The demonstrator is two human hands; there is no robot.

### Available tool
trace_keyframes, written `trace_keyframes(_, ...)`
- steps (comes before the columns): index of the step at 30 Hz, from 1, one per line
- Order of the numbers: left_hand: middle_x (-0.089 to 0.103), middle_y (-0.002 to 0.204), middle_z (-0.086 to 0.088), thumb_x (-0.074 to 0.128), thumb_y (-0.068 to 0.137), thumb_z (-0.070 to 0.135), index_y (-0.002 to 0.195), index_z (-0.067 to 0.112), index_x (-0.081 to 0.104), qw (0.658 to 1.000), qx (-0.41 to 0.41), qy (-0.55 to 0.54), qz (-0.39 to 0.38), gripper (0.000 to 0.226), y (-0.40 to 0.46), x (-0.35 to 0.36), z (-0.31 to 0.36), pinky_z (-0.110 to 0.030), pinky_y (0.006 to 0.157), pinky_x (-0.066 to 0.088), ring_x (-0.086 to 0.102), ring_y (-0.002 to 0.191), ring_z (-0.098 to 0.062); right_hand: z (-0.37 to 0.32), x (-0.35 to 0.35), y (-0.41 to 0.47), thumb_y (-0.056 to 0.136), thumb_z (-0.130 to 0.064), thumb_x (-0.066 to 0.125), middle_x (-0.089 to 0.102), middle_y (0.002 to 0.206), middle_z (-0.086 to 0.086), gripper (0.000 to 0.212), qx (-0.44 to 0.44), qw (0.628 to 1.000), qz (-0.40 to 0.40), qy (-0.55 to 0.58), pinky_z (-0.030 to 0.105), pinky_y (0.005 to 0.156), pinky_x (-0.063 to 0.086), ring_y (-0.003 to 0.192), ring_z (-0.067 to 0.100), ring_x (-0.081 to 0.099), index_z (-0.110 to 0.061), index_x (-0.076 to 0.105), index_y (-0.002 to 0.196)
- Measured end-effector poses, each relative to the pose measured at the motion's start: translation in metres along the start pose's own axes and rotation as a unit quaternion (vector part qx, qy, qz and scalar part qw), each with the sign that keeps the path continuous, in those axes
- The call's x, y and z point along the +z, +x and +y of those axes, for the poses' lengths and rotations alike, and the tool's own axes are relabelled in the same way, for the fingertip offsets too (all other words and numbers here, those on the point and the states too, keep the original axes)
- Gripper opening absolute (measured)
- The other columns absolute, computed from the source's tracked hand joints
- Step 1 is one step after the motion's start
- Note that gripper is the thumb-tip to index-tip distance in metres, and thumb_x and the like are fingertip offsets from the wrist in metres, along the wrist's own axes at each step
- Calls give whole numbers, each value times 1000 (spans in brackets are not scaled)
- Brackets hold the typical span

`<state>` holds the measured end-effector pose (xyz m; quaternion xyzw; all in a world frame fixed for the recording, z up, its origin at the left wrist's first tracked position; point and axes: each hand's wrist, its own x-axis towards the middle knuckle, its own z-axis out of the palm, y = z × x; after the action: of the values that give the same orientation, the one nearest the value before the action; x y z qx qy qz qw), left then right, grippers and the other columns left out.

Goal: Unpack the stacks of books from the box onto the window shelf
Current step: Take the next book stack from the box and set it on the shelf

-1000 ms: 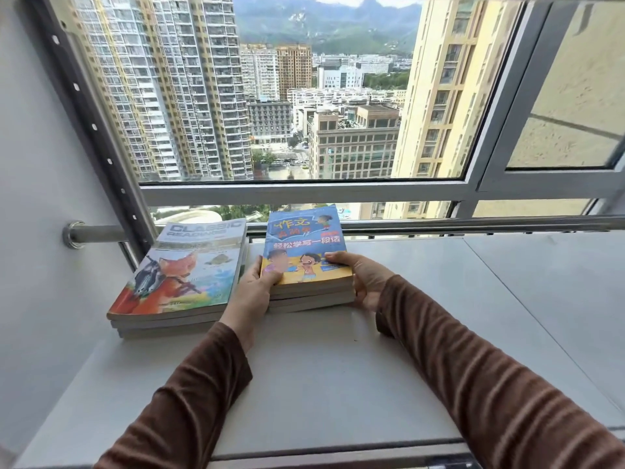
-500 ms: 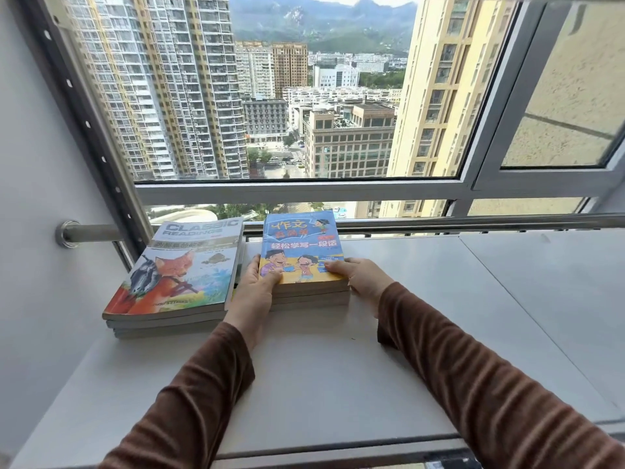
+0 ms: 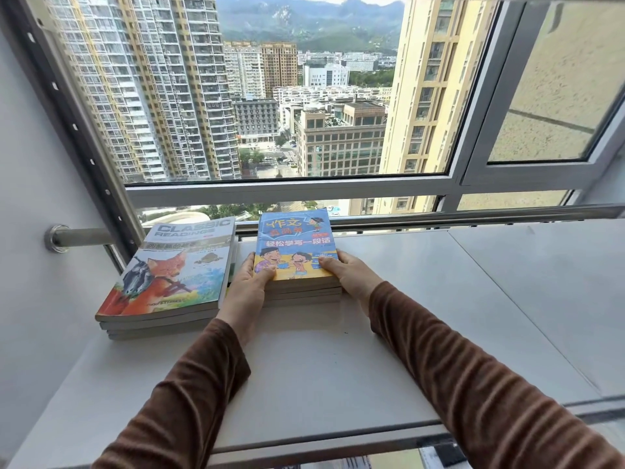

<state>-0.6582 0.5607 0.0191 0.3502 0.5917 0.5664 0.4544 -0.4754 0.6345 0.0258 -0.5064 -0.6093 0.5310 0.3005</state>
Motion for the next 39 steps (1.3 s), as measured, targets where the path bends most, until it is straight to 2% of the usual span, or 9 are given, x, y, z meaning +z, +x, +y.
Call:
trace_keyframes(3, 56, 142, -5, 58, 99, 16, 159, 21, 26, 1000, -3, -1, -1, 68, -1, -1, 0, -44, 116, 41, 58, 128, -24, -4, 4, -1, 100, -43, 49, 53, 144, 6, 71, -15, 997, 18, -72, 41, 114, 39, 129, 28, 54, -29, 11, 159)
trace_keyframes(6, 59, 138, -3, 58, 99, 16, 158, 27, 27, 1000, 0, -1, -3, 68, -1, -2, 0, -43, 115, 42, 61, 123, -22, -6, 7, 0, 102, -44, 44, 47, 148, 11, 69, -21, 992, 21, -121, 43, 115, 38, 131, 32, 51, -37, 4, 158)
trace_keyframes(11, 67, 123, 2, 55, 99, 10, 155, 26, 35, 1000, 9, -9, -4, 61, -1, -2, 3, -38, 106, 49, 65, 107, -19, -11, 3, 2, 102, -42, 46, 46, 149, 11, 67, -13, 992, 13, -126, 41, 114, 38, 130, 30, 52, -37, 10, 158)
trace_keyframes(17, 65, 134, -4, 58, 99, 14, 155, 27, 34, 999, -4, -36, -5, 62, -2, -2, 2, -46, 109, 48, 65, 118, -24, -13, 5, -2, 103, -42, 44, 45, 150, 10, 66, -10, 993, 18, -113, 42, 115, 37, 131, 31, 51, -34, 9, 158)
trace_keyframes(19, 68, 129, -2, 60, 99, 18, 153, 27, 37, 998, -7, -60, -11, 60, -5, -2, 1, -45, 108, 49, 68, 111, -20, -9, 7, -5, 102, -43, 45, 44, 152, 6, 68, 1, 998, 34, -59, 41, 116, 37, 133, 28, 49, -29, 10, 159)
trace_keyframes(23, 63, 139, -6, 57, 100, 21, 158, 22, 30, 995, -14, -98, -19, 64, -8, 0, -2, -48, 115, 42, 61, 126, -25, 2, 18, -15, 102, -30, 49, 49, 150, 4, 64, 17, 992, 59, 111, 38, 115, 38, 131, 22, 52, -19, 21, 159)
trace_keyframes(28, 61, 141, -10, 51, 102, 14, 158, 20, 30, 996, -15, -89, -20, 60, -9, 2, 0, -49, 115, 41, 59, 129, -28, 3, 24, -22, 103, -25, 48, 62, 133, 5, 59, 9, 983, 63, 170, 24, 90, 50, 104, 15, 63, -20, 26, 157)
trace_keyframes(35, 63, 139, -9, 50, 103, 12, 157, 18, 31, 997, -6, -68, -18, 58, -9, 2, -1, -46, 116, 41, 59, 128, -26, 3, 28, -25, 104, -28, 45, 66, 127, 8, 50, -1, 983, 70, 168, 33, 98, 53, 104, 18, 65, -20, 37, 152)
trace_keyframes(39, 61, 141, -9, 52, 102, 13, 157, 18, 32, 997, -7, -66, -29, 58, -6, -1, -3, -48, 117, 38, 57, 131, -27, 4, 28, -22, 103, -31, 46, 63, 133, 7, 52, 3, 985, 77, 152, 39, 108, 47, 120, 24, 61, -22, 35, 153)
